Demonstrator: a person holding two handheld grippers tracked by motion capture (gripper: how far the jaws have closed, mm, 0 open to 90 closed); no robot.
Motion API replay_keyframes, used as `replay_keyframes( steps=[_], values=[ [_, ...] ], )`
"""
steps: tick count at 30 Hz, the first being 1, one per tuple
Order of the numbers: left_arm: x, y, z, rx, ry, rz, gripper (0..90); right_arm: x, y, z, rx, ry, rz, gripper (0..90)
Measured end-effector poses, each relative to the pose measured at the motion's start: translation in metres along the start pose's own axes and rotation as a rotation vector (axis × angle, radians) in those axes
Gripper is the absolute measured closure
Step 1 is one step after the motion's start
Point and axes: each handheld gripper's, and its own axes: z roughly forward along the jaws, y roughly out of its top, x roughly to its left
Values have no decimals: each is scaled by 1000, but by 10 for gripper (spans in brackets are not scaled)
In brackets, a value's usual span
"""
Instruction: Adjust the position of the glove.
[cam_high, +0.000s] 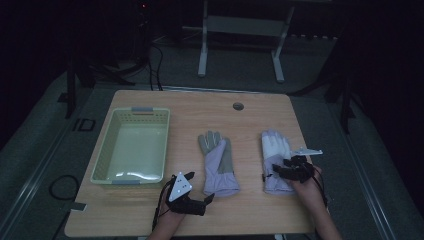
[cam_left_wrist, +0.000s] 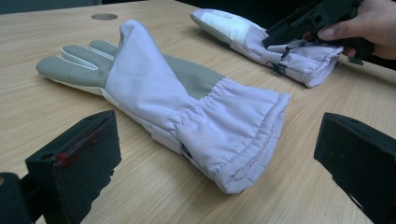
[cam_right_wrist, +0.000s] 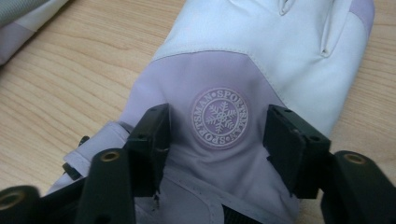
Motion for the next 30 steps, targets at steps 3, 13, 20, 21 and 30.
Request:
replay_keyframes(
  steps=[3, 13, 20, 21, 30],
  values=[
    [0, 0, 0, 1, 1, -1, 6, 0, 0, -1, 2, 22, 14, 589],
    [0, 0, 0, 0, 0, -3, 7, 6, 6, -9, 4, 0, 40, 783],
    [0, 0, 0, 0, 1, -1, 6, 17, 28, -34, -41, -22, 18, 797],
    [0, 0, 0, -1, 0, 0, 6, 20, 32, -38, -47, -26, 16, 800],
    [-2, 0, -1, -14, 4, 13, 5, 53, 67, -69, -118, 8, -3, 799]
  ],
)
